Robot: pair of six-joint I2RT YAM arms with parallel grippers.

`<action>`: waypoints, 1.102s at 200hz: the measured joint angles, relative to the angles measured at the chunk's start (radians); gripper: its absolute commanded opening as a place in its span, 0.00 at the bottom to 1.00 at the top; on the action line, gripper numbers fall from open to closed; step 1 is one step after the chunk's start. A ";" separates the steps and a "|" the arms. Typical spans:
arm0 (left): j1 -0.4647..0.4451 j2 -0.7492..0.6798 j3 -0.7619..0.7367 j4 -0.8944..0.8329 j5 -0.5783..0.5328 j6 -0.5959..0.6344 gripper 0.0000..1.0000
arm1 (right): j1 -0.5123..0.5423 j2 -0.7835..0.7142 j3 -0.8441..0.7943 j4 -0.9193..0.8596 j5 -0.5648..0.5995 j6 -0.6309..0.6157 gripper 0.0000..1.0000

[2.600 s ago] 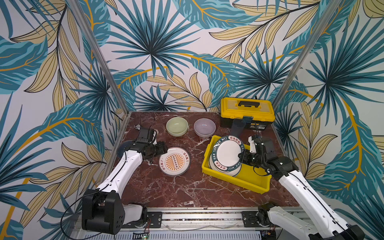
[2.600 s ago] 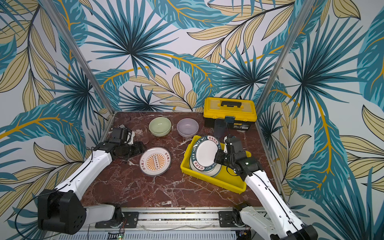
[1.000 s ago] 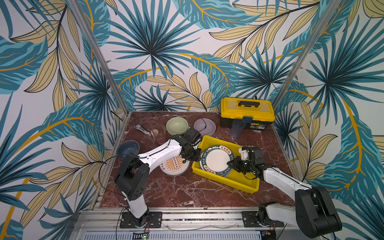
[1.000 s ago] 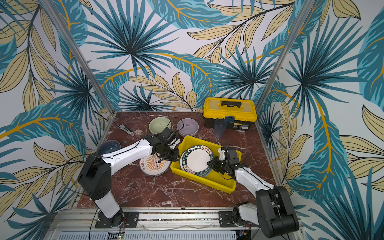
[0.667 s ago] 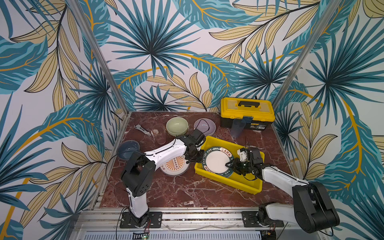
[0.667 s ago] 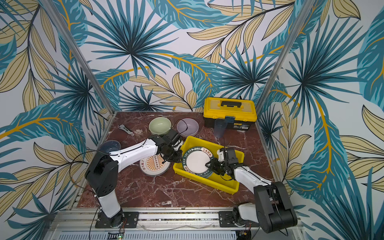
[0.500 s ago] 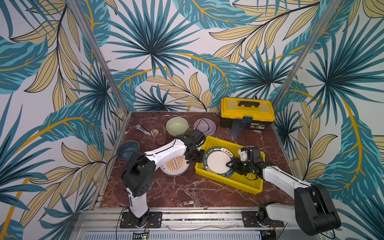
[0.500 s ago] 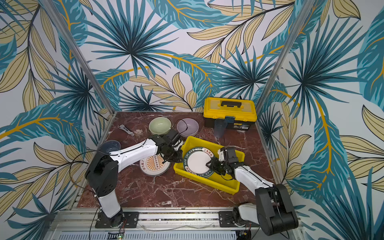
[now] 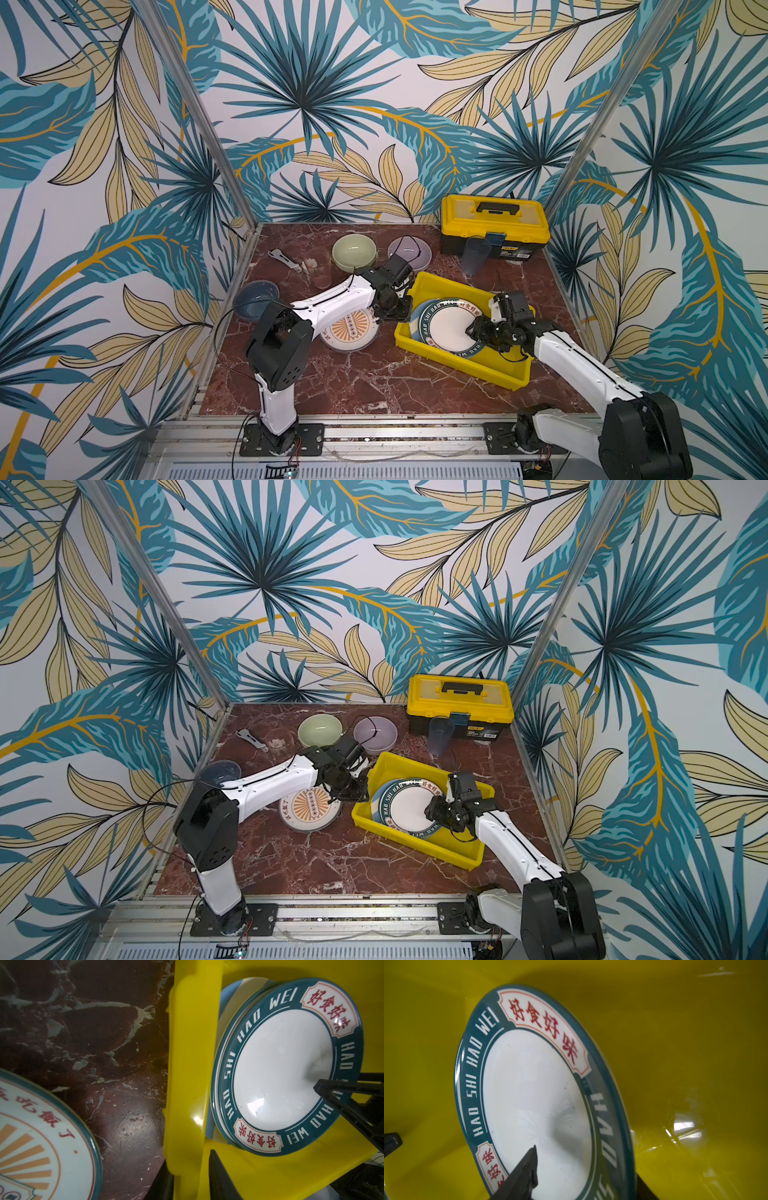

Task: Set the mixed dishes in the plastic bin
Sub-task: 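Lower the green-rimmed plate onto the bin plates with right gripper while left gripper steadies it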

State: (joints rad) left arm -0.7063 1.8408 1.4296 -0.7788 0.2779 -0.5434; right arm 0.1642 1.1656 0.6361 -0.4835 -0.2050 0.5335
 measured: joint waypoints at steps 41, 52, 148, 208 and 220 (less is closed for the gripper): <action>0.000 0.003 0.000 0.000 0.002 0.000 0.28 | 0.000 -0.014 0.066 -0.087 0.031 -0.019 0.59; 0.000 0.006 0.004 -0.003 0.003 0.000 0.28 | 0.000 -0.013 0.084 -0.103 0.050 -0.027 0.59; 0.000 0.016 0.015 -0.004 0.007 0.000 0.28 | 0.002 0.066 0.110 -0.185 0.198 -0.059 0.71; 0.000 0.026 0.029 -0.006 0.018 -0.011 0.26 | 0.052 0.184 0.110 -0.121 0.193 -0.027 0.71; 0.000 0.029 0.033 -0.006 0.019 -0.012 0.26 | 0.063 0.209 0.110 -0.101 0.188 -0.017 0.71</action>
State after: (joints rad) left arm -0.7063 1.8702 1.4624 -0.7845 0.2970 -0.5556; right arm 0.2272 1.3743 0.7464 -0.5846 -0.0166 0.5163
